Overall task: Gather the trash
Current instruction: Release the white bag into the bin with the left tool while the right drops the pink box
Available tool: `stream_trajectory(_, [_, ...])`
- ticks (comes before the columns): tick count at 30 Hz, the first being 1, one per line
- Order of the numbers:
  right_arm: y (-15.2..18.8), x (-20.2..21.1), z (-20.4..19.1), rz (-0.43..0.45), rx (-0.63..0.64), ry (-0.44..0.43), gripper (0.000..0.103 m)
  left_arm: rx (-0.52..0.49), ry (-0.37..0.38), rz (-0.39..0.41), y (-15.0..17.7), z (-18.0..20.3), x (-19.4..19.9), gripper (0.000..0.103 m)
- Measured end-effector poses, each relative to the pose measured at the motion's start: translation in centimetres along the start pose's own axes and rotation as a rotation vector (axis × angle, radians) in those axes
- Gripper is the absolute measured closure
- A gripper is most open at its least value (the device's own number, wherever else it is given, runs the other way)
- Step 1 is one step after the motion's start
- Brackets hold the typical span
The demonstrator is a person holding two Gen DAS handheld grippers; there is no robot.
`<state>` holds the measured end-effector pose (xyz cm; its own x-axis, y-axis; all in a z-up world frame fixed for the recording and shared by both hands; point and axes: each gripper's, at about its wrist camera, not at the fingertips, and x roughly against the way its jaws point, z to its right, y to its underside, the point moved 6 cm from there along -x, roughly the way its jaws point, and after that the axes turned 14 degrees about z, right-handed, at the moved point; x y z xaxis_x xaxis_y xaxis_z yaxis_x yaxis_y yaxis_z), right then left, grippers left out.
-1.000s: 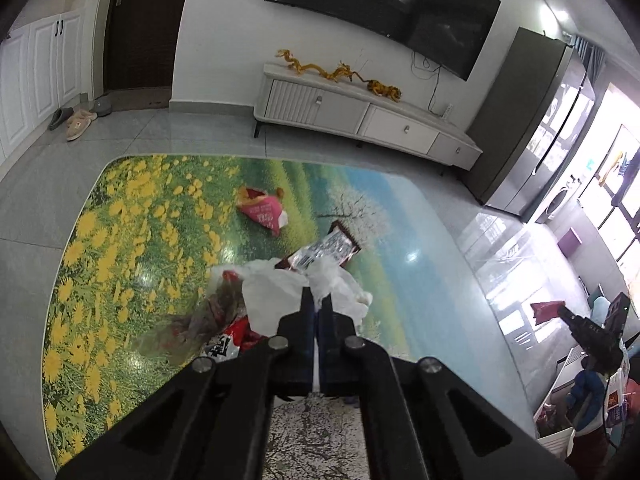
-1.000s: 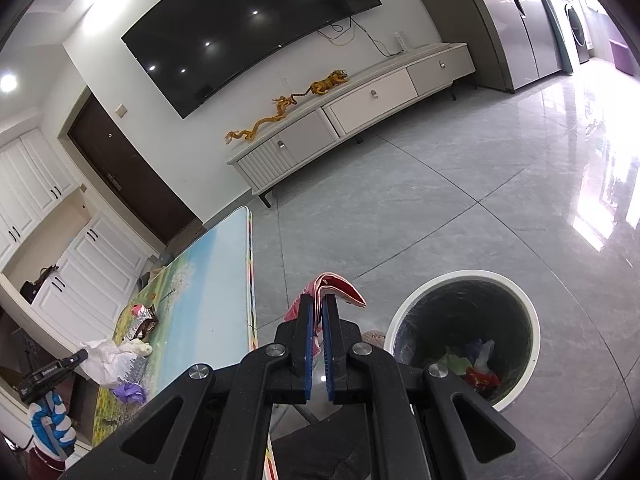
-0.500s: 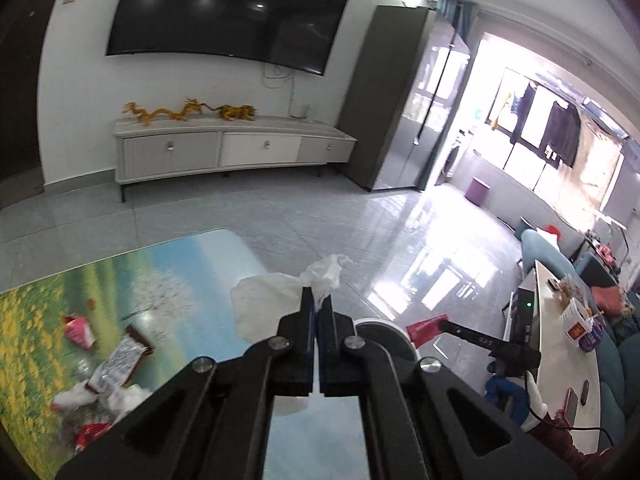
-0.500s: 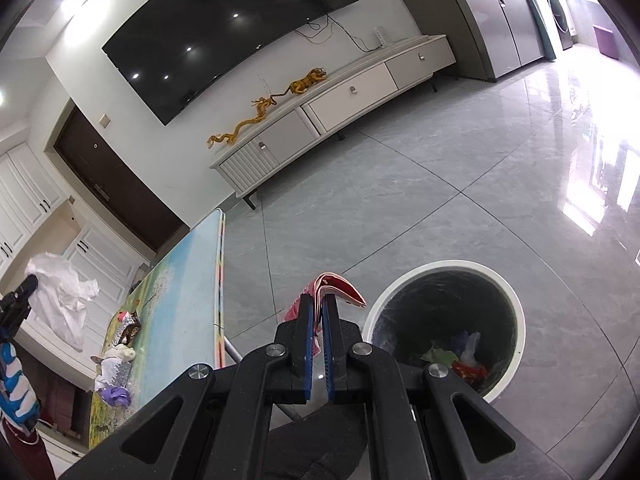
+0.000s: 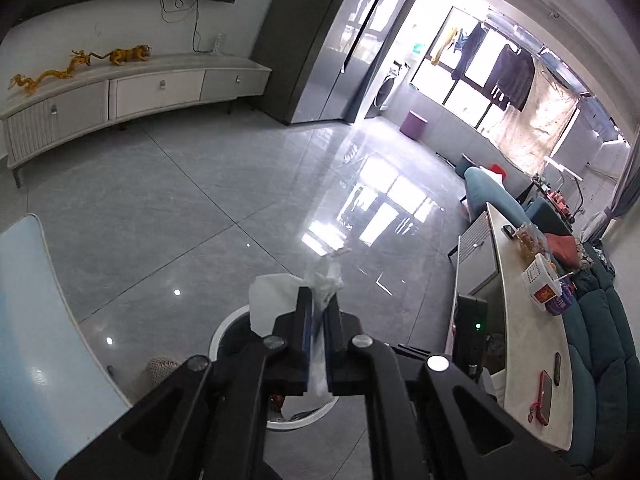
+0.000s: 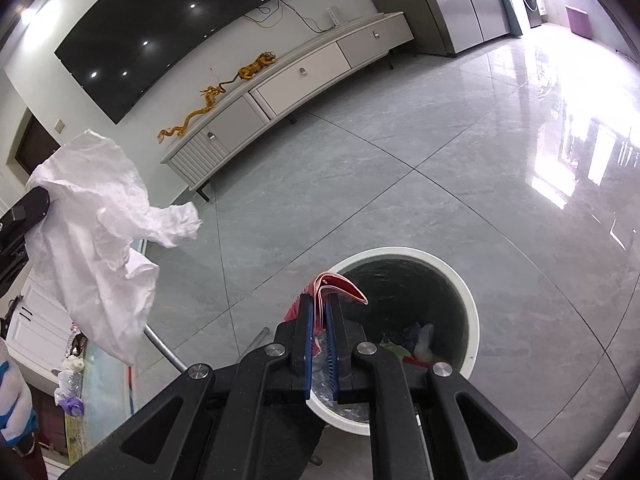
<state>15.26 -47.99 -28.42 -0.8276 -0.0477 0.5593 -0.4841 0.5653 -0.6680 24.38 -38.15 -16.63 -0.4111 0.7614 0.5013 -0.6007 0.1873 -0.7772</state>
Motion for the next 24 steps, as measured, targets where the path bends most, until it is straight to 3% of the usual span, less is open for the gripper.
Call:
stream_trajectory(3, [0.5,-1.0,1.2,-0.020,-0.005,0.032,0.088,0.012,-0.021,-0.022,0.7,-0.3,-2.0,0.054])
stream_trajectory(4, [0.6,-1.2,1.5,-0.025,-0.006,0.041,0.079,0.015,-0.026,-0.021,0.8,-0.5,-2.2,0.051])
stream_trajectory(7, [1.0,-1.5,2.1,-0.033,0.005,0.067,0.071,0.020,-0.027,-0.024,1.2,-0.8,-1.9,0.051])
stream_trajectory(13, [1.1,-0.7,1.3,-0.027,0.033,0.082,0.070,-0.050,-0.115,0.024,1.1,-1.9,1.4,0.051])
stream_trajectory(20, [0.3,2.4,-4.0,0.025,0.159,0.051,0.070,-0.217,-0.351,0.151,1.4,-3.0,8.8,0.051])
stream_trajectory(24, [-0.3,4.2,-7.9,0.060,0.242,0.016,0.069,-0.260,-0.469,0.219,2.3,-4.5,13.7,0.051])
